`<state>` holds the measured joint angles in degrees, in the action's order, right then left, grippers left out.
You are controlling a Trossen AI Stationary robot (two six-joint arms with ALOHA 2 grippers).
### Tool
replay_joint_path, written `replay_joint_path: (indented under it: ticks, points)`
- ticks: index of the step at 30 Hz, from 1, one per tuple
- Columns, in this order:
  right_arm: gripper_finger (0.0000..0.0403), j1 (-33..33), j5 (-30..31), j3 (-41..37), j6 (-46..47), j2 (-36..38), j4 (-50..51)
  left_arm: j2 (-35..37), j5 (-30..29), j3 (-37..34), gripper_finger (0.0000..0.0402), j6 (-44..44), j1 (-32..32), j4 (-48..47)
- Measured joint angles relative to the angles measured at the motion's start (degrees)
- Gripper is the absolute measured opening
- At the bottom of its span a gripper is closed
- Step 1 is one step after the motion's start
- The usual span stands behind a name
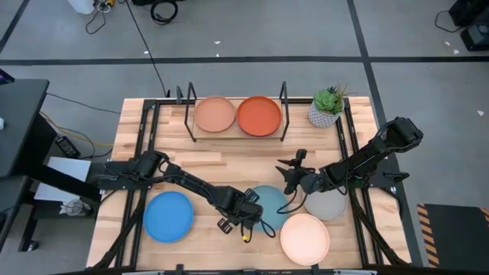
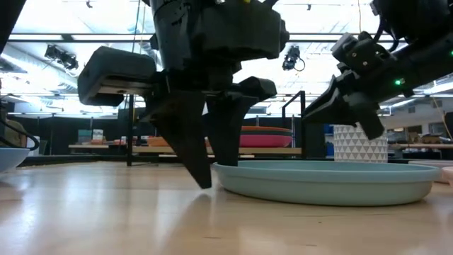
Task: Place and stack plates onto a shelf
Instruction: Stack the light blue plate on top of the brown plate on the shelf
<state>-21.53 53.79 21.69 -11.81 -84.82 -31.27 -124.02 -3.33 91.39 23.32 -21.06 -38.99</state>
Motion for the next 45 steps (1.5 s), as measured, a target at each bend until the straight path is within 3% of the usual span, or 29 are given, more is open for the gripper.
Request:
replay_joint_path:
  ticks: [6,11,23,33,38,45]
  points:
    - [0.0132,-0.8,10.5,0.0,1.2,0.0,0.0,-0.4,0.0,0.1,0.0141,-0.1,0.0,0.2]
    - [0.0132,-1.2,15.5,-0.2,1.7,0.0,0.0,-0.4,0.1,0.0,0.0141,-0.1,0.0,0.1]
    - [0.0132,-1.3,15.8,-0.5,1.8,0.0,0.0,-0.4,0.0,0.0,0.0138,-0.1,0.0,0.2]
    - [0.0132,-1.3,15.7,-0.6,1.8,0.0,0.0,-0.3,-0.4,0.1,0.0018,0.0,0.0,0.1]
    - [0.0132,-1.3,15.7,-0.6,1.8,0.0,0.0,-0.2,-0.4,0.3,0.0018,-0.8,0.0,-1.0]
    - [0.0132,-1.2,15.6,-0.6,1.8,0.0,0.0,2.7,-0.8,3.7,0.0014,-8.9,1.9,-12.7]
